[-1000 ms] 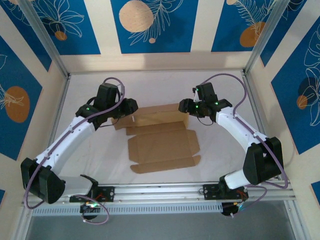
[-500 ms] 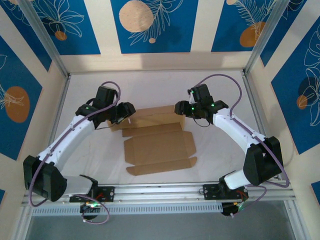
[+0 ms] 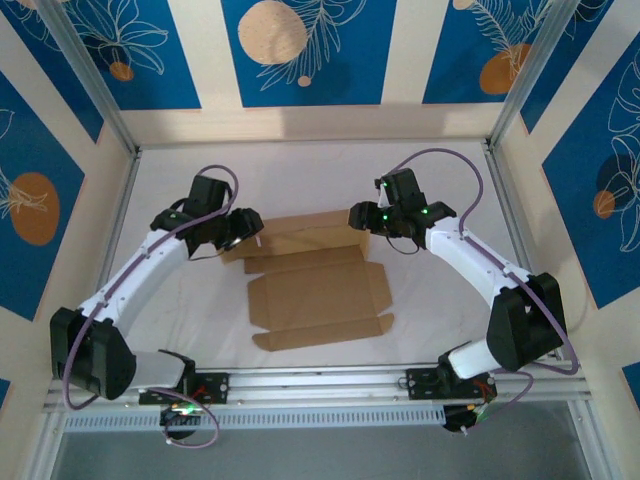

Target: Fold the paper box

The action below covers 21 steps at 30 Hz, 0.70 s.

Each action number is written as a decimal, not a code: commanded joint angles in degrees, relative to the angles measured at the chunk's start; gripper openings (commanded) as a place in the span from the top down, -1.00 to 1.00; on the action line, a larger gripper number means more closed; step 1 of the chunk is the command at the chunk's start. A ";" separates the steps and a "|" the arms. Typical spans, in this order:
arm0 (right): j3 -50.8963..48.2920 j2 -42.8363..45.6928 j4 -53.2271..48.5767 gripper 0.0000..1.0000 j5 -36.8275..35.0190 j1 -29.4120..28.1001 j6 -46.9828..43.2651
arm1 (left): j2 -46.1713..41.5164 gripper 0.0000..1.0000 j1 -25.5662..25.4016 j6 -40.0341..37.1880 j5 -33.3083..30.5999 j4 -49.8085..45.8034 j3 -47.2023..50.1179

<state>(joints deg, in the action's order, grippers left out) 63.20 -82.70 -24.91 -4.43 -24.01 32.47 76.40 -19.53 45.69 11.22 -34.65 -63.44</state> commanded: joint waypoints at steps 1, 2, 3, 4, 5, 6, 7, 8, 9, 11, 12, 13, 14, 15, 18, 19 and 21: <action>-0.71 -0.38 -0.42 -0.23 1.67 -0.54 -0.81 | 2.29 0.02 0.73 -1.31 2.62 3.22 -0.05; -0.64 -0.52 -0.41 -0.23 1.82 -0.52 -0.83 | 2.71 0.02 0.72 -0.78 3.97 4.39 0.22; -0.47 -0.74 -0.72 -0.23 1.95 -0.51 -0.92 | 3.03 0.03 0.71 0.34 5.67 5.85 0.82; -0.28 -0.87 -0.93 -0.22 1.94 -0.52 -0.91 | 3.29 0.05 0.72 1.67 7.27 7.57 1.53; -0.22 -0.91 -1.02 -0.22 1.93 -0.52 -0.86 | 3.32 0.06 0.72 2.93 9.04 9.45 2.41; -0.25 -1.00 -0.91 -0.22 2.12 -0.51 -0.88 | 3.25 0.08 0.70 4.19 10.65 11.82 3.67; -0.12 -1.14 -0.97 -0.22 2.26 -0.54 -0.88 | 3.31 0.11 0.79 5.00 11.65 13.09 4.30; -0.05 -1.24 -1.02 -0.22 2.47 -0.55 -0.90 | 3.32 0.14 0.89 5.46 12.06 13.80 4.74; -0.02 -1.45 -1.02 -0.22 2.74 -0.52 -0.81 | 3.42 0.19 1.13 5.77 12.51 14.68 5.14; 0.08 -1.58 -1.06 -0.22 2.79 -0.54 -0.72 | 3.29 0.30 1.79 6.35 13.17 15.80 5.84; -0.01 -1.52 -1.09 -0.22 2.80 -0.51 -0.74 | 3.05 0.36 2.23 6.62 13.34 16.41 6.19; -0.07 -1.42 -1.21 -0.22 2.72 -0.56 -0.74 | 2.68 0.43 2.67 6.97 13.61 17.31 6.71; -0.01 -1.37 -1.32 -0.22 2.67 -0.43 -0.73 | 2.23 0.52 3.18 7.41 13.78 18.08 7.19; -0.02 -1.22 -1.30 -0.22 2.62 -0.34 -0.62 | 1.75 0.62 3.71 8.08 14.05 19.34 7.98; -0.42 -0.57 -0.91 -0.22 4.44 0.94 0.10 | 0.68 0.81 4.88 10.27 15.09 24.44 10.46; -0.61 -0.54 -0.64 -0.22 5.57 1.61 0.58 | 0.67 0.86 5.10 10.97 16.09 26.84 11.44; -1.26 -0.19 0.53 -0.22 8.52 2.94 1.47 | 1.15 0.97 5.37 12.61 18.20 31.38 12.85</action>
<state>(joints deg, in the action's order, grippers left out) 63.13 -83.50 -24.67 -0.75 -22.63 32.75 78.06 -15.14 55.94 26.39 -10.98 -52.58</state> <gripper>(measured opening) 0.610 0.041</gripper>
